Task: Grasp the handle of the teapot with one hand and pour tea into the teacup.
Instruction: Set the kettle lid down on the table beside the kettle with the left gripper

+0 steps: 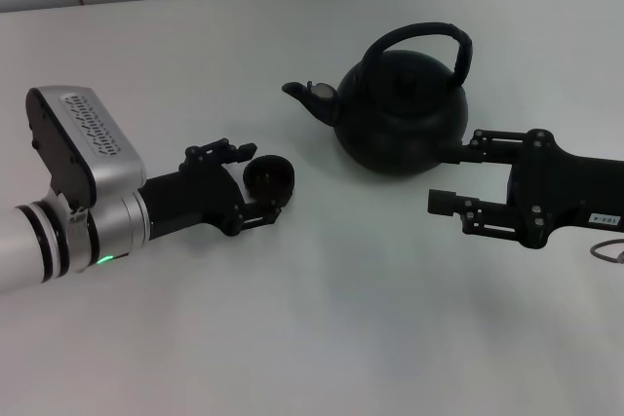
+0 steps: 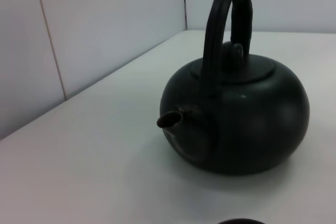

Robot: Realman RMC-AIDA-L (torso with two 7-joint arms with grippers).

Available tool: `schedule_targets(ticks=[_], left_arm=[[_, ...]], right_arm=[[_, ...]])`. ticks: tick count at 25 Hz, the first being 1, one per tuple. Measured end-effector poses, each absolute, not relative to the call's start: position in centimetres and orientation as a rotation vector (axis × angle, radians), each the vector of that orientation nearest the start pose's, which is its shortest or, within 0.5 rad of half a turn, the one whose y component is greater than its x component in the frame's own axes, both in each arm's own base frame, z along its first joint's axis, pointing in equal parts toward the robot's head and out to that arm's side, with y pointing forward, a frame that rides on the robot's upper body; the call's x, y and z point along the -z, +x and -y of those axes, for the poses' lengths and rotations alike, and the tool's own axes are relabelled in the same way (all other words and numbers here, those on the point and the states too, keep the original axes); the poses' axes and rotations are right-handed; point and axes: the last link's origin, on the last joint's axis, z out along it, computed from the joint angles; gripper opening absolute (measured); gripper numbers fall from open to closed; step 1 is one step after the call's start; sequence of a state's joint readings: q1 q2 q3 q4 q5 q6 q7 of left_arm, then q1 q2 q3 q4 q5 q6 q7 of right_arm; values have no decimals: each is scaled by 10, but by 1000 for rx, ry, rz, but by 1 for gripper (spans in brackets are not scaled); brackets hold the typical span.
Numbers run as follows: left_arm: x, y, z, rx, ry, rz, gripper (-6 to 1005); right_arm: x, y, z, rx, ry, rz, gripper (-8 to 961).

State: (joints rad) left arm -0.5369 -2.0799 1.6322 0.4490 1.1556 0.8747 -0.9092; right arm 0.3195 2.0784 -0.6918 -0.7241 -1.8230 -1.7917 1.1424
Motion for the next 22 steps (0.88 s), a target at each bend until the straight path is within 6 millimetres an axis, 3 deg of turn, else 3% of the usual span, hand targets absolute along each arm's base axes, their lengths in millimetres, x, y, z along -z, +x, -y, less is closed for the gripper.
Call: schedule_targets(ticks=[13,19,22], left_arm=[[106,-248,-337,413,-2663,255,834],[105,-247,-335,423,-2661,237,833],[91,-243,-323,499,-2615,192,832]], right_arm=[[-26,284,-266,-925,-2660,-366,591],[-26,285,-265,-924,-2659,-368,590],[-26,285,-265,-924,-2659,-369,590]])
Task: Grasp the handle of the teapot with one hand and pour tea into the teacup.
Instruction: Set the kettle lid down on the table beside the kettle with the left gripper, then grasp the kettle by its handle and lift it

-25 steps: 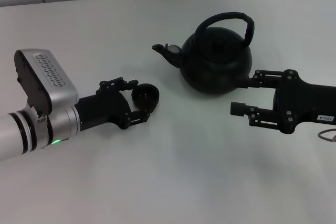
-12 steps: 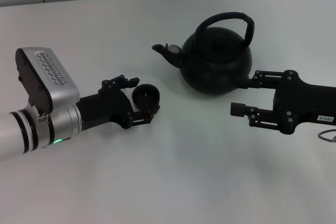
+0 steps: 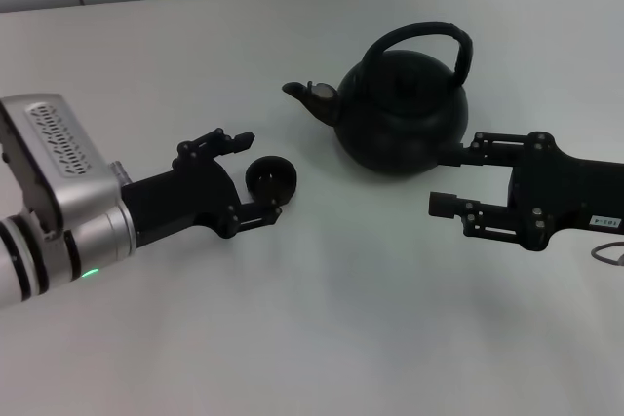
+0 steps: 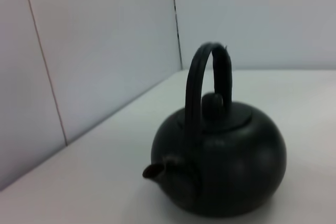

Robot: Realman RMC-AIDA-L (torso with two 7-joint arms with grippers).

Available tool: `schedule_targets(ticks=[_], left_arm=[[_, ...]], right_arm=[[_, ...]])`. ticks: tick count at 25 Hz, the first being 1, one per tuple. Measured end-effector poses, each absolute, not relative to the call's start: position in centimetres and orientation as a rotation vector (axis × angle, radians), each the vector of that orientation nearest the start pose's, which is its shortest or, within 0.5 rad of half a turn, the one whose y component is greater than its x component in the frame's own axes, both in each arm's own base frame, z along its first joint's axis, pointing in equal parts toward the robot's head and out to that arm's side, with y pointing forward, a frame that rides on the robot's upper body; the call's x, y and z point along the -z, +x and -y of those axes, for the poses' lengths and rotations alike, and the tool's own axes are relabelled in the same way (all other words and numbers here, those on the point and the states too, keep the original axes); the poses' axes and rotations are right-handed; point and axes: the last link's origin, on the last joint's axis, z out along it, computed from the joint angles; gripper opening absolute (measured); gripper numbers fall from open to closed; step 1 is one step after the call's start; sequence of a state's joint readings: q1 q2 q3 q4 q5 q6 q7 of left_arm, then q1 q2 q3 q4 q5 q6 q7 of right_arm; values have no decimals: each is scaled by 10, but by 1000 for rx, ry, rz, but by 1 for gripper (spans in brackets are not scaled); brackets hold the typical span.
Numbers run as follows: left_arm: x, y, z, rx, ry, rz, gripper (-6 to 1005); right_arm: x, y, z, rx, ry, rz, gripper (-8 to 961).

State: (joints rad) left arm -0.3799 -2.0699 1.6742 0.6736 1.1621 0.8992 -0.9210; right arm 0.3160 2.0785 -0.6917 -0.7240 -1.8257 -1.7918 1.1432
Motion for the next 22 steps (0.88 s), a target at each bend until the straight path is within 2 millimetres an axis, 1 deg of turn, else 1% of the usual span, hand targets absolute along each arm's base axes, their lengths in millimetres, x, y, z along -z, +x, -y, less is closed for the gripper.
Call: schedule_targets(ticks=[5,7,8,10,12,14,15,17,19,20,22], left_arm=[[84,-242,-317,560,-2604,190,831],[57,-237,-312,768,-2587,240,831],[52,-236,-310,806,-2602,238,830],[36,-233,-303,906,-2654,234,830],[21,-232,-296,967,-2726,202,830],[10,-235,-288,971,-2821,145,829],[4,-238,-281,952,-2898,101,829],[-4,-242,-276,913,-2961,76,829],[-16,-250,-279,843,-2981,143,829],[-24,-256,-282,800,-2971,207,829],[-31,-259,-285,776,-2954,243,829]], right_arm=[[-26,285,-265,-924,-2659,-366,589],[-26,285,-265,-924,-2657,-365,589],[-26,285,-264,-924,-2656,-366,590],[-26,286,-264,-925,-2655,-367,590],[-26,286,-264,-925,-2655,-367,591],[-26,286,-264,-924,-2654,-368,592],[-27,287,-264,-924,-2646,-370,592],[-30,289,-264,-925,-2624,-378,591],[-34,292,-265,-926,-2589,-389,590],[-36,294,-265,-926,-2570,-395,589],[-40,297,-266,-921,-2539,-410,590]])
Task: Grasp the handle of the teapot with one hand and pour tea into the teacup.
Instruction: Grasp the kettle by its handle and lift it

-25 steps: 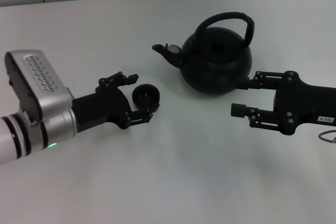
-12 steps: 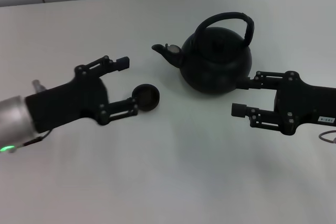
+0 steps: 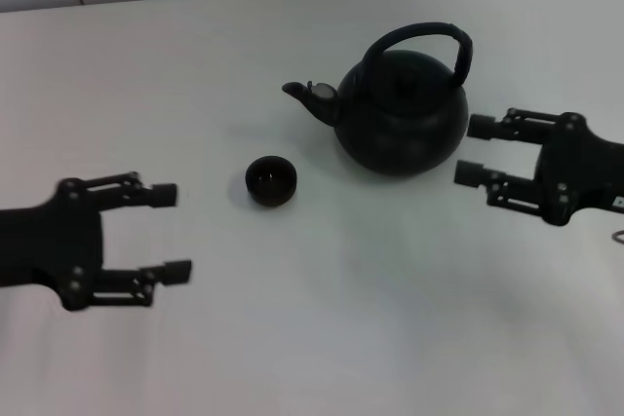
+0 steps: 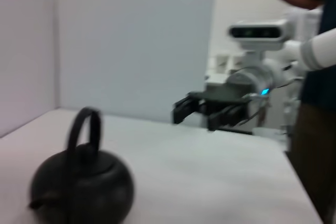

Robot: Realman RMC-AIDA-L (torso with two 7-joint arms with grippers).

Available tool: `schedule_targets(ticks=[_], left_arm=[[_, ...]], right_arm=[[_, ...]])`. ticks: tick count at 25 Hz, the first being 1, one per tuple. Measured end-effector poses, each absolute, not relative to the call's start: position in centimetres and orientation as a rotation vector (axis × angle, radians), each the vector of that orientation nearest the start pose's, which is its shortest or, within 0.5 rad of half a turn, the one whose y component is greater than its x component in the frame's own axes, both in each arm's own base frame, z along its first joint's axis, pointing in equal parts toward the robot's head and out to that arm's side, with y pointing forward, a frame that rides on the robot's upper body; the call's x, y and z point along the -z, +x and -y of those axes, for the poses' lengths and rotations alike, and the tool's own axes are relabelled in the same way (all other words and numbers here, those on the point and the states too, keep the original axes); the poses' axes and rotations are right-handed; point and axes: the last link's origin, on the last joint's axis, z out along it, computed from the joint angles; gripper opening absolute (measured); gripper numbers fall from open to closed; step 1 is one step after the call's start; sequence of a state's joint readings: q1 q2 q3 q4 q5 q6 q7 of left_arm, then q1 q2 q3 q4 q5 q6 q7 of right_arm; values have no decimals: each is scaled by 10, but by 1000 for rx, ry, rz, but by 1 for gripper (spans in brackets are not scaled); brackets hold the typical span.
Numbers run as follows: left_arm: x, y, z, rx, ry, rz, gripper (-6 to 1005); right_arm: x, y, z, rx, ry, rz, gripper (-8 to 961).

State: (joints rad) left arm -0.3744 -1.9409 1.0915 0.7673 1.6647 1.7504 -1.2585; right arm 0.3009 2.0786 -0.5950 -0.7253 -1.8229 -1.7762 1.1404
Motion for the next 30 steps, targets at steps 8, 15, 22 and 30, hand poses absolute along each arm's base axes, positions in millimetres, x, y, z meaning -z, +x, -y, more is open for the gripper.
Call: schedule_targets(ticks=[8,15,22,30], left_arm=[[-29,-259,-290,726,-2944,239,829],[-24,-256,-293,687,-2970,225,829],[-22,-255,-294,680,-2973,218,829],[-21,-254,-296,671,-2964,217,829]], right_arm=[[-43,313,-266,-887,-2433,-506,591],[-49,330,-268,-883,-2286,-613,589],[-46,343,-286,-878,-2120,-737,590],[-26,333,-315,-837,-2137,-751,590]])
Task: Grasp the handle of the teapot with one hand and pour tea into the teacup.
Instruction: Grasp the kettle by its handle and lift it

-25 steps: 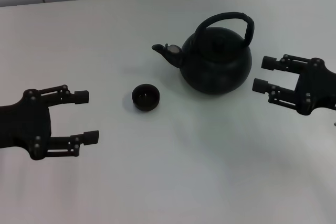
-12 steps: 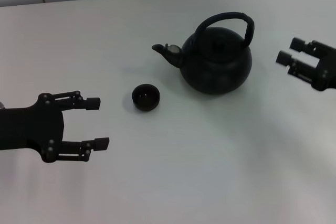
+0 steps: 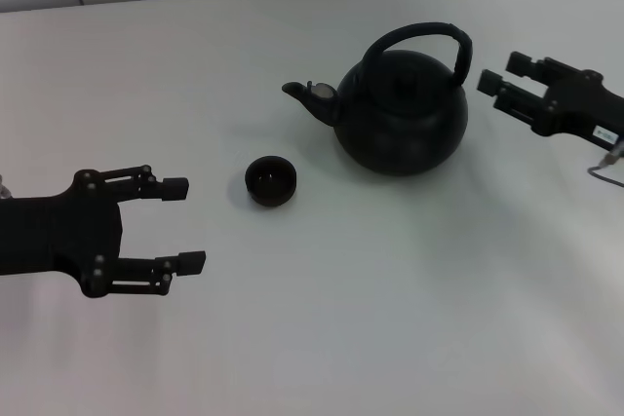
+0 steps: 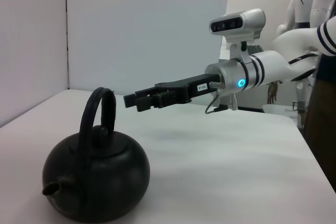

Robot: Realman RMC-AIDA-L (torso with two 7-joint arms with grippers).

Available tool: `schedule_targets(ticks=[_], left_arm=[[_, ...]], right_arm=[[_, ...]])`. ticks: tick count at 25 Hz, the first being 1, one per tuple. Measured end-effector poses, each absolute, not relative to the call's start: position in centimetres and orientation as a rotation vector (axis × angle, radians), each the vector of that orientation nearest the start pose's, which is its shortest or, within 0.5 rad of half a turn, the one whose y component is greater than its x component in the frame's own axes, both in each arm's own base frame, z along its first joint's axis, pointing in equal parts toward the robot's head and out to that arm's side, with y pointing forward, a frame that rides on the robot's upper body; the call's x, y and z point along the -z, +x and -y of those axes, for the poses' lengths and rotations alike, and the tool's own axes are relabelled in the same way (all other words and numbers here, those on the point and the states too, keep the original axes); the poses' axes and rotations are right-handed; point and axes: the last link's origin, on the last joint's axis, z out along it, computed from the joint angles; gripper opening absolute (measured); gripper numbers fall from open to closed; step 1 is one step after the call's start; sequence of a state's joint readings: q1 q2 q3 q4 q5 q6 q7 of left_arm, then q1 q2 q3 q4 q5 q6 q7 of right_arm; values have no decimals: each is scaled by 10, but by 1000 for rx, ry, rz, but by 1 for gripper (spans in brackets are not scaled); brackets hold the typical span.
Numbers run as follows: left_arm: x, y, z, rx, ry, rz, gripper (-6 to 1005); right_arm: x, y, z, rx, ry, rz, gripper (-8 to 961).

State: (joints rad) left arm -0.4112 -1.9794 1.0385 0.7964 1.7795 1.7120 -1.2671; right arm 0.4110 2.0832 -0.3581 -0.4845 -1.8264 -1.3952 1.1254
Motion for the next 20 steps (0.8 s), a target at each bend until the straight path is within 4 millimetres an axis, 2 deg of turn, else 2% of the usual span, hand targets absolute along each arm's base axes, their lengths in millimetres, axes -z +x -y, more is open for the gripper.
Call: schedule_targets(ticks=[10,20], left_arm=[[-20,-255,-301,648,-2938,213,829],[-19,-254,-305,635,-2923,206,829]], right_arm=[[-14,324,-336,-777,-2166,-752,591],[-12,321,-351,-738,-2144,-758,590]])
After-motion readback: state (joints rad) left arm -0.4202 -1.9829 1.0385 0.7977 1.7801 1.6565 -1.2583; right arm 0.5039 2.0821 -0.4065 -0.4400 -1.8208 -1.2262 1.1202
